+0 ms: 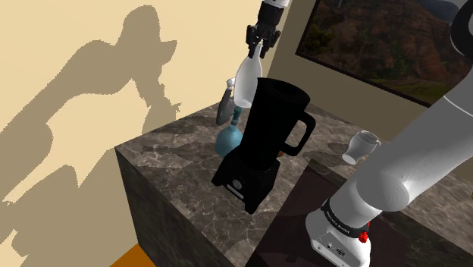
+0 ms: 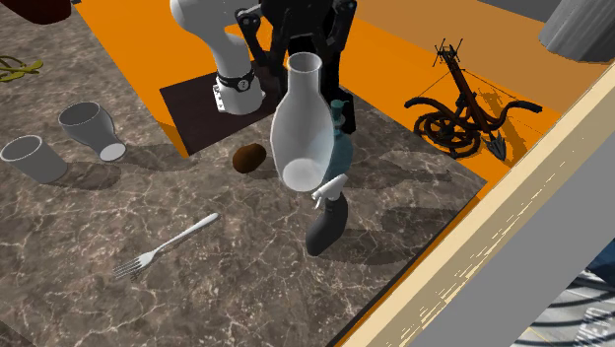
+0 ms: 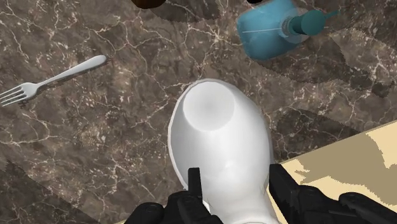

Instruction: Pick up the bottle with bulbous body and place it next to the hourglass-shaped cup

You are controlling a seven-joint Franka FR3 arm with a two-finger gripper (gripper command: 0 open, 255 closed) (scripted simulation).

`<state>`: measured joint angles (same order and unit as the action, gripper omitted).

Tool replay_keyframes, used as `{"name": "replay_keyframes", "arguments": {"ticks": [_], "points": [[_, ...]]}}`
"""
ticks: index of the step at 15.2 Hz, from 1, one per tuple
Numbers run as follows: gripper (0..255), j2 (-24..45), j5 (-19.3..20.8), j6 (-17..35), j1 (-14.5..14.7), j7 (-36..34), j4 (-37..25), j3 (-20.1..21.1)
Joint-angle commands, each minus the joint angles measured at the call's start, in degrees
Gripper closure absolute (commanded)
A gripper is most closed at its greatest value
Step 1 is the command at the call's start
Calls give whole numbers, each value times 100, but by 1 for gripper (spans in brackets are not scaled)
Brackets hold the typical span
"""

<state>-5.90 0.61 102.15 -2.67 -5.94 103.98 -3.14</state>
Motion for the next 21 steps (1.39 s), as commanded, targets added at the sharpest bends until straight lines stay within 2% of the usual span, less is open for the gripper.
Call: {"name": "replay_keyframes", "arguments": {"ticks": [1, 21], "points": [[255, 1, -1, -182, 2, -2, -183, 3], [255, 508, -31, -1863, -3, 26, -2370, -6]]}}
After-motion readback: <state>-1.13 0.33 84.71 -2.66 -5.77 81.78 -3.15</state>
